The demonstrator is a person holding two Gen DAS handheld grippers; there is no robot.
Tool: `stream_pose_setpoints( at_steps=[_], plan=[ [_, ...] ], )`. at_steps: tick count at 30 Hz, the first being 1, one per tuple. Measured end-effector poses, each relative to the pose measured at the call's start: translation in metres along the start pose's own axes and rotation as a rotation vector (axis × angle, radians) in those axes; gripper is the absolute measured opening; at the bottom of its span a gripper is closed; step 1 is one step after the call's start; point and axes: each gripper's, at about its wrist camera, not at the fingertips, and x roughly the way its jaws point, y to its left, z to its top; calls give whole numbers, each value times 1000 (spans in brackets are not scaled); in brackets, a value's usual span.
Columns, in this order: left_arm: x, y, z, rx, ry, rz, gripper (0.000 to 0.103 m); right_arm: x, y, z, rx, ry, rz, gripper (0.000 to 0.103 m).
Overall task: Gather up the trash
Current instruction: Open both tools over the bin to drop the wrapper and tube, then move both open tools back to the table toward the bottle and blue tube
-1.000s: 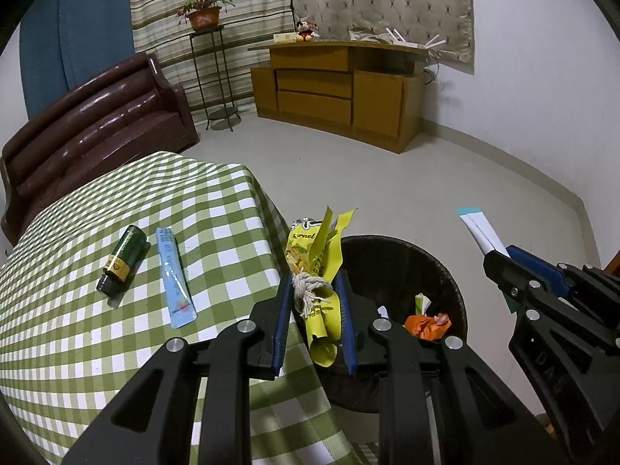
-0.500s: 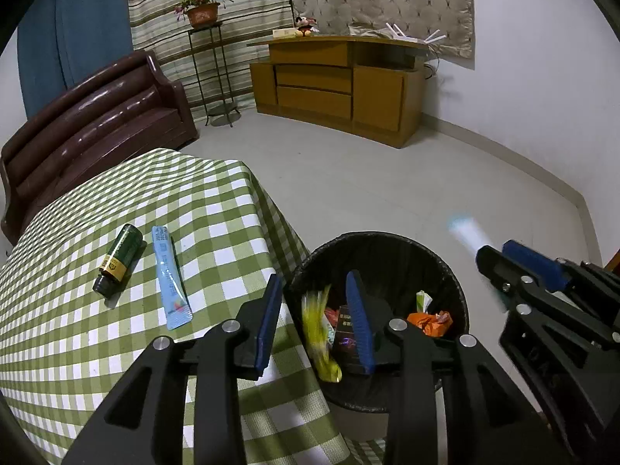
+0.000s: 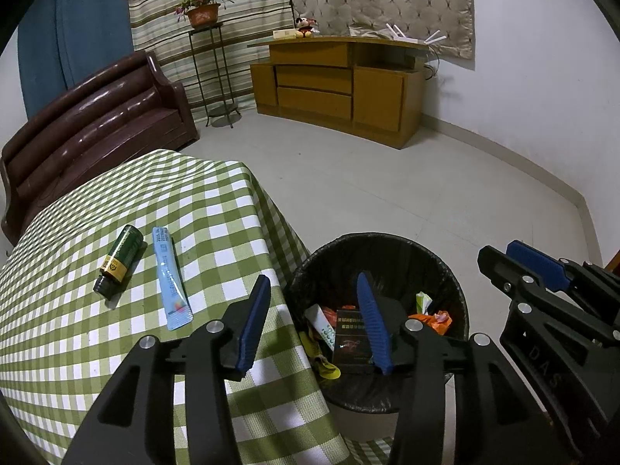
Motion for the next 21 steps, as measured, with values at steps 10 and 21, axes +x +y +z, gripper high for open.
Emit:
stream_pose_setpoints(
  at_steps=[10,21],
  plan=[
    [-6,11,3,-29,3,-6,53,0,0,0,5,5,11,29],
    [-23,50,0,-71,-14,48,57,-5,39,6,-46,1,59,29]
  ],
)
